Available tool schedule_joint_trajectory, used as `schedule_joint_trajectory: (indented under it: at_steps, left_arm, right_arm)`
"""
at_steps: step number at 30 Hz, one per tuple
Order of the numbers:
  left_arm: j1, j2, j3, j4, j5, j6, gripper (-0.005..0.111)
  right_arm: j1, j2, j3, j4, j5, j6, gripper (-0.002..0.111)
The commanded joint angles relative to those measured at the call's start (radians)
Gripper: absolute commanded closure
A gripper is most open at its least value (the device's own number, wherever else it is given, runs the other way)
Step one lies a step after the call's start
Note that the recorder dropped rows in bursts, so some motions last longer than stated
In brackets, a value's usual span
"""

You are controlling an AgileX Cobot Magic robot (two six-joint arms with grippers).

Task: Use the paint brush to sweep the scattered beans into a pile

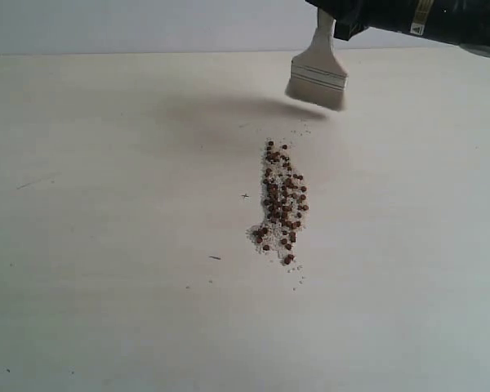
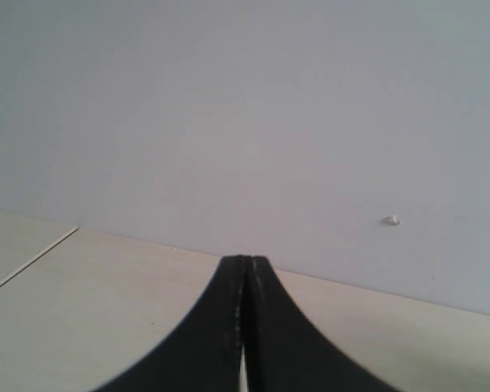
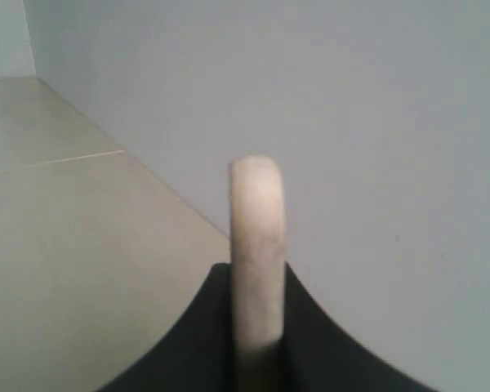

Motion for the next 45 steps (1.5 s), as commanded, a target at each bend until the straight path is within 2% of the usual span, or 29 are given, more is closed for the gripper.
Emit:
schedule_joint_trajectory:
  at_steps: [1, 8, 20, 28, 45]
  left_arm:
    - [-0.005, -0.003, 0.003, -0.008, 0.001, 0.003, 0.107]
    - [-0.005, -0.003, 0.003, -0.008, 0.001, 0.003, 0.107]
    - [-0.005, -0.003, 0.003, -0.008, 0.001, 0.003, 0.107]
    - [-0.005, -0.003, 0.003, -0.008, 0.001, 0.003, 0.107]
    - [-0.005, -0.003, 0.003, -0.008, 0.001, 0.003, 0.107]
  right_arm:
    - [-0.005, 0.03, -0.012, 0.022, -0.008, -0.023, 0.108]
    - [-0.005, 0.055, -0.012, -0.005, -0.133, 0.09, 0.108]
    - [-0.003, 0.055, -0.012, -0.212, -0.133, 0.4, 0.108]
    - [-0.003, 0.055, -0.012, -0.25, -0.133, 0.547, 0.108]
    - [-0.003, 0.038, -0.012, -0.162, -0.133, 0.539, 0.108]
